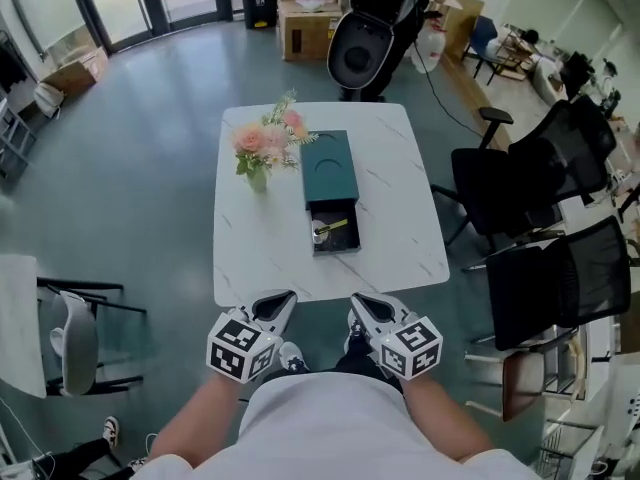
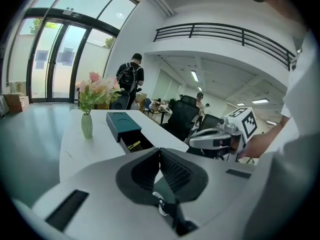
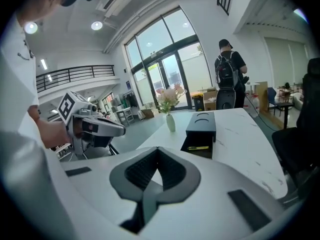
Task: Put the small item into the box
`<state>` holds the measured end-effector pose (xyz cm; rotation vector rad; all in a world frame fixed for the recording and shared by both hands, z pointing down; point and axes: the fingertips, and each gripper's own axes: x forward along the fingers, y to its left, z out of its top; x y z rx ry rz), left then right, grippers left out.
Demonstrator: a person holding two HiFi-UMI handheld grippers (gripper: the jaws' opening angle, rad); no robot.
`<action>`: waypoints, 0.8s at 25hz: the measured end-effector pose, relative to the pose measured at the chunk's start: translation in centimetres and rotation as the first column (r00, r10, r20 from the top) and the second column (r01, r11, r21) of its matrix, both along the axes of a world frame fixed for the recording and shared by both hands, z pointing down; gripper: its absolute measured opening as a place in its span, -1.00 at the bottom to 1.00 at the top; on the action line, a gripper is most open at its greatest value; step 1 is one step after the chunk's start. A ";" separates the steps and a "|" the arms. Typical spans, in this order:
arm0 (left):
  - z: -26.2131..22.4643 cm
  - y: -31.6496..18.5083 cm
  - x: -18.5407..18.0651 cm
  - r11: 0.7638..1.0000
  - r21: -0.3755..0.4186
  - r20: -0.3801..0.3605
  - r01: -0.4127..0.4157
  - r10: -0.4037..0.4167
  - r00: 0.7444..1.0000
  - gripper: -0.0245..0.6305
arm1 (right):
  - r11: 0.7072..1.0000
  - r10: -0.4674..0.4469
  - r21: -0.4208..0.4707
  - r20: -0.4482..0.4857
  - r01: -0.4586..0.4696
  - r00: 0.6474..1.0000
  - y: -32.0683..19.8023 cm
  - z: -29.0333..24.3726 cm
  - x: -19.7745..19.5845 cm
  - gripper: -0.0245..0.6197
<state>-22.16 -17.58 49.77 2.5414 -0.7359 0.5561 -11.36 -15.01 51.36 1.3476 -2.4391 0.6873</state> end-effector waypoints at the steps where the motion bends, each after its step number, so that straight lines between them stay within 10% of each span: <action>1: 0.3 0.3 -0.1 1.000 -0.002 0.011 -0.015 0.015 1.000 -0.88 | 1.000 0.008 -0.002 -0.002 -0.008 1.000 0.4 0.0 -0.2 -0.88; 20: -1.0 1.5 4.5 0.997 0.073 0.057 0.015 -0.020 0.998 -0.88 | 0.998 -0.063 0.010 -0.023 0.063 0.998 0.4 -0.7 4.7 -0.88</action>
